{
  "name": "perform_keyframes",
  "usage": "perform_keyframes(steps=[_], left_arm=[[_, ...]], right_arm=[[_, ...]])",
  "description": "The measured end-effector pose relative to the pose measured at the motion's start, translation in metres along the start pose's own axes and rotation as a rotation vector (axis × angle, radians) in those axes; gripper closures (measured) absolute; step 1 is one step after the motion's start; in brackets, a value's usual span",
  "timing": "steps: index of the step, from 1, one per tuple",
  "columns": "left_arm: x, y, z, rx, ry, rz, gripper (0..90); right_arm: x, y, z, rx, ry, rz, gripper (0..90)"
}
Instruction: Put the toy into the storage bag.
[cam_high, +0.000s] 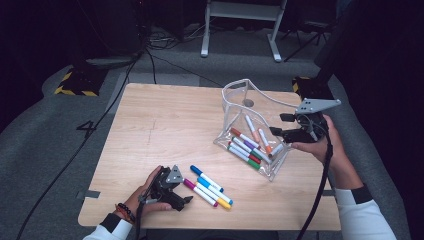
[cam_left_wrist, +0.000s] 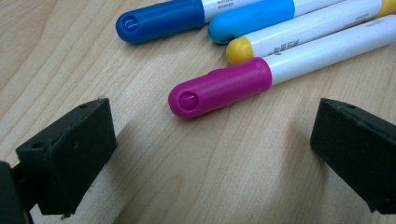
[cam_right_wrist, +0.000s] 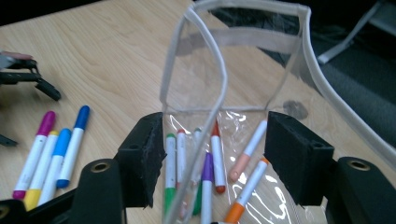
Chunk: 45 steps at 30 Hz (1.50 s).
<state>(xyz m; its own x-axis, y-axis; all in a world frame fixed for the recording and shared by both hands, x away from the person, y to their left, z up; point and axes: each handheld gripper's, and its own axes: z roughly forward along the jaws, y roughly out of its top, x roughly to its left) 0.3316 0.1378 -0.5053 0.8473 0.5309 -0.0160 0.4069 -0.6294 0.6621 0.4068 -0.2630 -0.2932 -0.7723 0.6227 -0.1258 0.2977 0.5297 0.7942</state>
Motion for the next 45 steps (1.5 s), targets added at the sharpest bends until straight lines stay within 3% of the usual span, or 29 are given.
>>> perform_keyframes(steps=[6, 17, 19, 30, 35, 37, 39, 45], left_arm=[[0.000, 0.000, 0.000, 0.000, 0.000, 0.000, 0.5], [0.000, 0.000, 0.000, 0.000, 0.002, -0.003, 0.5], [0.000, 0.000, 0.000, 0.000, 0.002, -0.003, 0.5], [-0.001, 0.000, 0.000, 0.001, 0.002, -0.005, 0.5], [-0.001, 0.000, 0.000, 0.001, 0.002, -0.004, 0.5], [-0.001, -0.001, -0.001, 0.001, 0.002, -0.004, 0.5], [-0.001, -0.001, -0.001, 0.001, 0.002, 0.001, 0.5], [-0.001, -0.001, -0.001, 0.001, 0.005, -0.003, 0.5]], right_arm=[[0.033, 0.000, -0.009, -0.086, 0.043, -0.081, 36.4], [0.089, -0.010, 0.017, -0.121, 0.140, -0.140, 37.7], [0.097, -0.016, 0.027, -0.115, 0.168, -0.144, 38.2], [0.127, -0.056, 0.109, 0.023, 0.268, -0.163, 39.5], [0.133, -0.059, 0.148, 0.056, 0.295, -0.192, 42.5], [0.134, -0.060, 0.159, 0.055, 0.322, -0.178, 43.3], [0.134, -0.060, 0.173, 0.075, 0.304, -0.182, 43.7], [0.135, -0.058, 0.197, 0.090, 0.319, -0.161, 43.8]])
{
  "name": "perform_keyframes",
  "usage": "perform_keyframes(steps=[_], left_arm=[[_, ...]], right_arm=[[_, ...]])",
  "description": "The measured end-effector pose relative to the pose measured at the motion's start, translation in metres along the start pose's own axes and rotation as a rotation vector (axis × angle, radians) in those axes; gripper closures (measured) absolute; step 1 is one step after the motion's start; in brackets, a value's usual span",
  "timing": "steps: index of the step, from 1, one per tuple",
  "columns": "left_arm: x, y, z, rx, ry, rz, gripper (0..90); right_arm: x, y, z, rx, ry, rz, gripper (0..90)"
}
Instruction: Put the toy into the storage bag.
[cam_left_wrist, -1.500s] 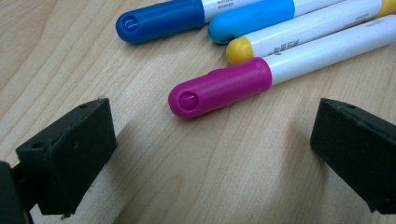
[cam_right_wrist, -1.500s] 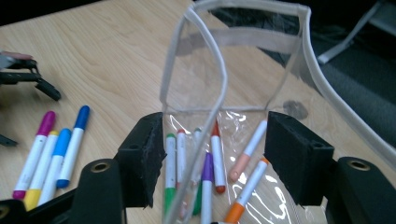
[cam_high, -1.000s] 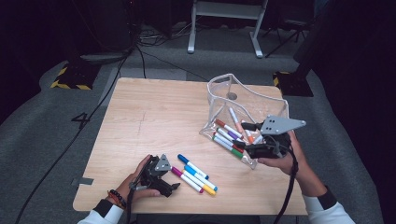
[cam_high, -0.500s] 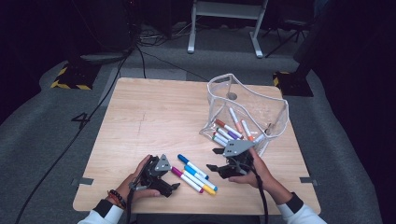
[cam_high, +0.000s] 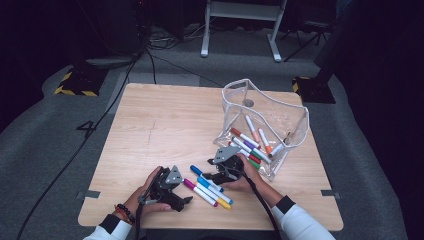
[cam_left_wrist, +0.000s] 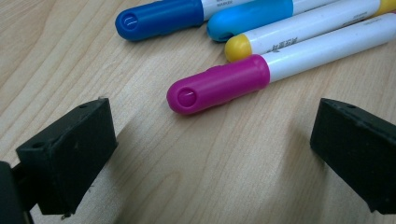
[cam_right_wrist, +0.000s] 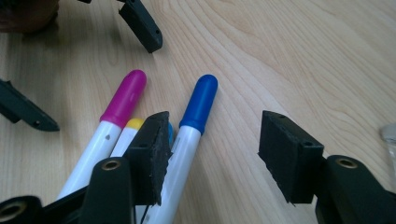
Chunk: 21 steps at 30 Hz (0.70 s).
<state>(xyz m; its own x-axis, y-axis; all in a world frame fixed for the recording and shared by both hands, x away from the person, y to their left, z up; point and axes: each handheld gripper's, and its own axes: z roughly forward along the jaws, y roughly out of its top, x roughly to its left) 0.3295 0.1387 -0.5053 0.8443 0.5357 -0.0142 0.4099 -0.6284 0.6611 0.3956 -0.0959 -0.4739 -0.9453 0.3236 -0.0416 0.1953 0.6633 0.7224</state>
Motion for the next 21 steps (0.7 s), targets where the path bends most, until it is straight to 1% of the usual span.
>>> perform_keyframes(steps=[2, 4, 7, 9, 10, 13, 14, 16, 17, 18, 20, 21], left_arm=[[0.000, 0.000, 0.000, 0.000, 0.000, 0.000, 0.5], [0.000, 0.000, 0.000, 0.001, 0.001, 0.000, 0.5], [0.000, 0.000, 0.000, 0.001, 0.001, -0.001, 0.5], [0.000, 0.000, 0.000, 0.002, 0.000, -0.001, 0.5], [0.000, 0.000, 0.000, 0.000, 0.000, 0.000, 0.5], [-0.001, -0.001, -0.001, 0.001, -0.001, 0.000, 0.5], [-0.001, -0.001, -0.001, 0.001, -0.002, 0.001, 0.5], [-0.001, -0.001, -0.001, -0.001, -0.003, 0.001, 0.5], [-0.001, -0.001, -0.001, -0.001, -0.003, 0.002, 0.5], [-0.001, -0.001, -0.001, -0.001, -0.002, 0.000, 0.5], [-0.001, -0.001, -0.001, -0.002, -0.001, 0.000, 0.5], [-0.001, -0.001, -0.001, -0.001, 0.000, -0.001, 0.5]], right_arm=[[-0.002, 0.000, 0.008, 0.018, -0.006, -0.006, 43.6], [-0.005, 0.001, 0.015, 0.010, 0.007, 0.005, 43.8], [-0.009, 0.002, 0.023, 0.015, -0.020, -0.014, 44.6], [-0.012, 0.000, 0.027, 0.016, -0.004, 0.010, 44.8], [-0.012, -0.001, 0.029, 0.031, -0.006, 0.010, 45.2], [-0.015, -0.004, 0.028, 0.032, -0.026, 0.027, 53.5], [-0.016, -0.005, 0.026, 0.031, -0.034, 0.041, 57.1], [-0.018, -0.010, 0.024, 0.005, -0.027, 0.069, 66.6], [-0.018, -0.014, 0.023, -0.018, -0.037, 0.087, 70.6], [-0.019, -0.016, 0.023, -0.031, -0.039, 0.095, 74.0], [-0.018, -0.016, 0.021, -0.017, -0.049, 0.078, 74.4], [-0.017, -0.016, 0.020, -0.010, -0.056, 0.078, 74.5]])
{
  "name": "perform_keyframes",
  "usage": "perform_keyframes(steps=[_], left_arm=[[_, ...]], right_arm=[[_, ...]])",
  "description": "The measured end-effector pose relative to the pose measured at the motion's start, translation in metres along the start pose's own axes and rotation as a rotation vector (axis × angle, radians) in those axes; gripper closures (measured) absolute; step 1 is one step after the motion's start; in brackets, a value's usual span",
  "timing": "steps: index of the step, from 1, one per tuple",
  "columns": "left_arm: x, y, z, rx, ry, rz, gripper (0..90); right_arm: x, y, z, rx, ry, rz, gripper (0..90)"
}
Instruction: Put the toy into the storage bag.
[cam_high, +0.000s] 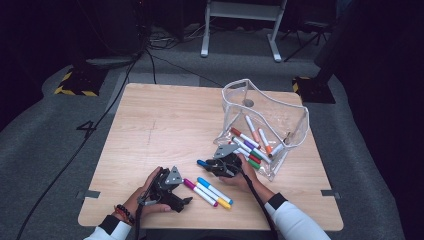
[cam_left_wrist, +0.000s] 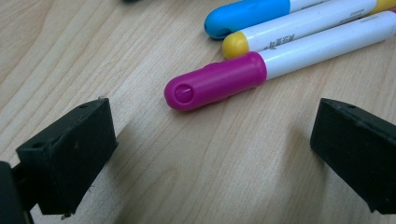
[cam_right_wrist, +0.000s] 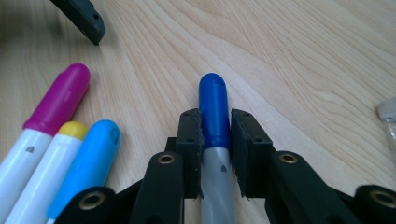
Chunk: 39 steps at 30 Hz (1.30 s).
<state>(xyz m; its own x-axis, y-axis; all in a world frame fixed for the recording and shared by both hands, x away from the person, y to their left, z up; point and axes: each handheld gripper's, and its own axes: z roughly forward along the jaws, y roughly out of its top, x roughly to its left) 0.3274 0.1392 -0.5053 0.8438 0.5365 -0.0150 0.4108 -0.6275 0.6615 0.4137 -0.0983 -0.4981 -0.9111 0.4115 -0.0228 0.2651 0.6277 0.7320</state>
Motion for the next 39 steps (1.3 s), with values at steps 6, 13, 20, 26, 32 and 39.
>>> perform_keyframes(steps=[6, 13, 20, 26, 32, 39], left_arm=[[0.000, 0.000, 0.000, 0.000, -0.001, 0.000, 0.5], [0.000, 0.000, 0.000, 0.001, -0.002, 0.000, 0.5], [0.001, 0.000, 0.000, 0.000, -0.005, 0.004, 0.4], [0.001, 0.001, 0.000, 0.001, -0.007, 0.005, 0.2], [0.001, 0.001, 0.001, 0.002, -0.009, 0.006, 0.2], [0.001, 0.001, 0.000, 0.004, -0.008, 0.006, 0.2]], right_arm=[[0.009, 0.000, -0.005, 0.029, 0.000, -0.025, 74.7], [0.010, 0.014, -0.037, -0.047, -0.018, -0.021, 74.7], [0.016, 0.026, -0.081, -0.095, -0.075, -0.053, 74.8], [0.019, 0.034, -0.130, -0.136, -0.110, -0.066, 74.8], [0.019, 0.047, -0.173, -0.186, -0.152, -0.082, 74.7], [0.010, 0.064, -0.210, -0.230, -0.233, -0.100, 74.8]])
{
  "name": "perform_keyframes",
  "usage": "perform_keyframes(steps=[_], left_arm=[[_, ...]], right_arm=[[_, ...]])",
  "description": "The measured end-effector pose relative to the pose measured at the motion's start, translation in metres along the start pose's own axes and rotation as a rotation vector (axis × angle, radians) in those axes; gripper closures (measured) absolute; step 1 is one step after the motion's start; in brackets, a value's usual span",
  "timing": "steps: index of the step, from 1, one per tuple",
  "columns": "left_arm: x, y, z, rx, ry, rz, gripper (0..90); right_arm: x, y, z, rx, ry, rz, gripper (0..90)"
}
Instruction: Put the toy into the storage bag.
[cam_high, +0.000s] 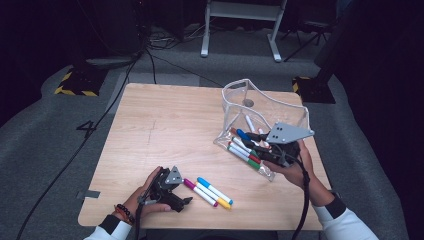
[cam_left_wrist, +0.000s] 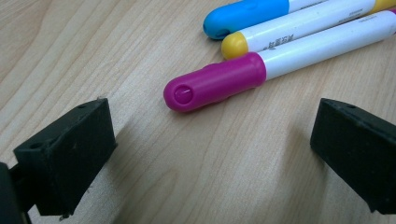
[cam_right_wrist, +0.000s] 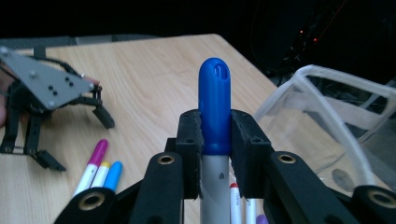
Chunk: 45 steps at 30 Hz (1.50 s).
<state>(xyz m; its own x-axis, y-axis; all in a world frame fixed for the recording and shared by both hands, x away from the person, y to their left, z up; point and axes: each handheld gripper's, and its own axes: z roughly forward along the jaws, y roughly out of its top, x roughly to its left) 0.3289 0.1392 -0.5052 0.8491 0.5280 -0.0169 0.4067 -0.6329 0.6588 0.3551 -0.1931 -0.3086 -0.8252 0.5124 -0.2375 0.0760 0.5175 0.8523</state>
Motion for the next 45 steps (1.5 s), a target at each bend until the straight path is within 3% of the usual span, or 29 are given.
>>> perform_keyframes(steps=[5, 7, 14, 18, 23, 25, 31, 35, 39, 45], left_arm=[[0.000, 0.000, 0.000, 0.000, 0.000, 0.000, 0.1], [0.000, 0.000, 0.000, 0.000, 0.000, 0.000, 0.1], [0.000, 0.000, 0.000, -0.002, -0.001, 0.000, 0.2], [0.000, 0.000, 0.000, 0.000, 0.000, 0.000, 0.2], [0.000, 0.000, 0.000, 0.000, 0.000, 0.000, 0.2], [0.000, 0.000, 0.000, 0.000, -0.001, 0.001, 0.1], [0.000, 0.000, 0.000, -0.001, -0.002, 0.001, 0.2], [0.000, 0.000, 0.000, 0.000, -0.001, 0.001, 0.1], [0.000, 0.000, 0.000, -0.001, -0.002, 0.001, 0.1], [0.000, 0.000, 0.000, 0.000, -0.001, 0.001, 0.2]], right_arm=[[-0.013, 0.013, -0.013, -0.021, -0.049, -0.006, 74.7], [-0.019, 0.016, -0.017, -0.024, -0.091, -0.017, 74.8], [-0.051, 0.020, -0.023, -0.025, -0.155, 0.036, 74.8], [-0.071, 0.015, -0.018, 0.012, -0.181, 0.068, 74.8], [-0.094, 0.005, -0.005, 0.095, -0.180, 0.109, 74.7], [-0.106, 0.000, 0.002, 0.110, -0.147, 0.151, 74.8], [-0.127, -0.014, 0.027, 0.272, -0.116, 0.196, 74.7], [-0.129, -0.018, 0.040, 0.366, -0.100, 0.222, 74.8], [-0.126, -0.017, 0.050, 0.444, -0.101, 0.217, 74.7], [-0.119, -0.018, 0.061, 0.542, -0.035, 0.199, 74.6]])
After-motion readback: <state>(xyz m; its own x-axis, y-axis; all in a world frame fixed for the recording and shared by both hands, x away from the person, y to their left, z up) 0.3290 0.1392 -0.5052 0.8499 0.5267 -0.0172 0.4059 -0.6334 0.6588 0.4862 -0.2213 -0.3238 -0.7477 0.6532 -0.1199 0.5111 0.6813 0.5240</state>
